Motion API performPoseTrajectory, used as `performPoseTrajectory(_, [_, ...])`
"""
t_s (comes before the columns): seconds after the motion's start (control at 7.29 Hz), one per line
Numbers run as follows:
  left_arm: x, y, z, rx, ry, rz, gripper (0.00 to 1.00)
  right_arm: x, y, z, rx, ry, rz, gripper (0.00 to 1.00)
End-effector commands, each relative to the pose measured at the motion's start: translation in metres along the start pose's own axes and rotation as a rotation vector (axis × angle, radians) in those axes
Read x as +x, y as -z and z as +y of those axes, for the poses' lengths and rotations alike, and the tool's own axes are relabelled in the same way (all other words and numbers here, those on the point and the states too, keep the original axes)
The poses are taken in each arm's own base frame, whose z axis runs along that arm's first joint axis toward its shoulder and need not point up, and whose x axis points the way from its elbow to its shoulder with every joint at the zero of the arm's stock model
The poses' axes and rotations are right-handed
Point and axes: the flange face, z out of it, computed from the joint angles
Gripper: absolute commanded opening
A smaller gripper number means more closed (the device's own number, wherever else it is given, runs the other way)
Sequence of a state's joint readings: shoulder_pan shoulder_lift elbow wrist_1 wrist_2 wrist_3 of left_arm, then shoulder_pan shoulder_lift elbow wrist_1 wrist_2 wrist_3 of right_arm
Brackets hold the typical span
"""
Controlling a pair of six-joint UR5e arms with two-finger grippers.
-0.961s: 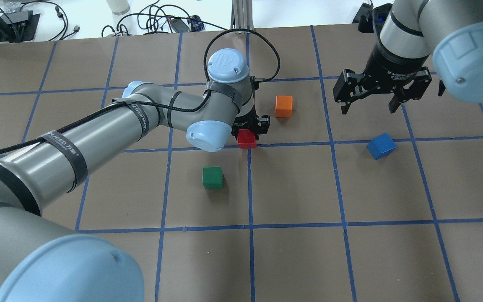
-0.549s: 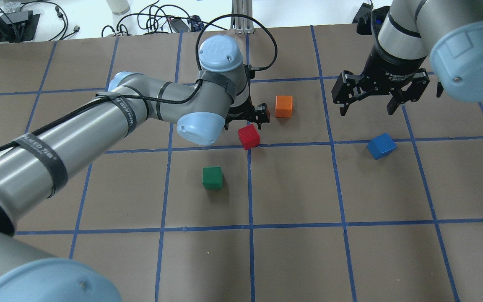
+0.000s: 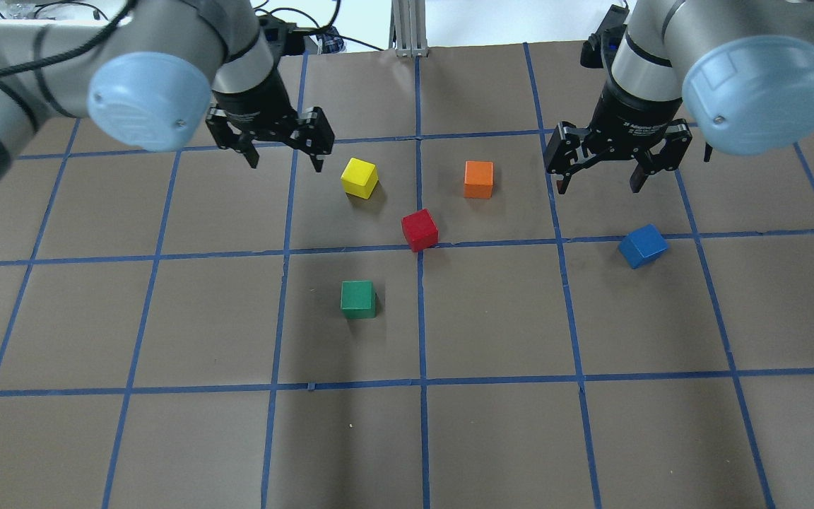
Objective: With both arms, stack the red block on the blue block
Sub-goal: 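Release the red cube and raise the left gripper away, then reach the right gripper across to the red cube and lower onto it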
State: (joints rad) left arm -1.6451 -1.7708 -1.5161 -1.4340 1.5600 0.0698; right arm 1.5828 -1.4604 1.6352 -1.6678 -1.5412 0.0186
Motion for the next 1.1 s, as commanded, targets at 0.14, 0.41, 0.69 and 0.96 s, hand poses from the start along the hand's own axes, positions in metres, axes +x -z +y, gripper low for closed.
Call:
performPoseTrajectory(0.14, [-0.013, 0.071, 0.058, 0.016, -0.008, 0.032, 1.0, -0.067, -0.044, -0.036, 0.103, 0.125, -0.012, 1.0])
performPoseTrajectory(0.41, [-0.01, 0.081, 0.071, 0.031, -0.013, 0.017, 1.0, -0.141, -0.078, -0.047, 0.174, 0.252, -0.016, 1.0])
performPoseTrajectory(0.69, [-0.013, 0.084, 0.073, 0.035, -0.007, 0.024, 1.0, -0.18, -0.111, -0.059, 0.146, 0.313, -0.012, 1.0])
performPoseTrajectory(0.96, [-0.007, 0.086, 0.078, 0.032, -0.013, 0.029, 1.0, -0.201, -0.146, -0.063, 0.135, 0.345, -0.012, 1.0])
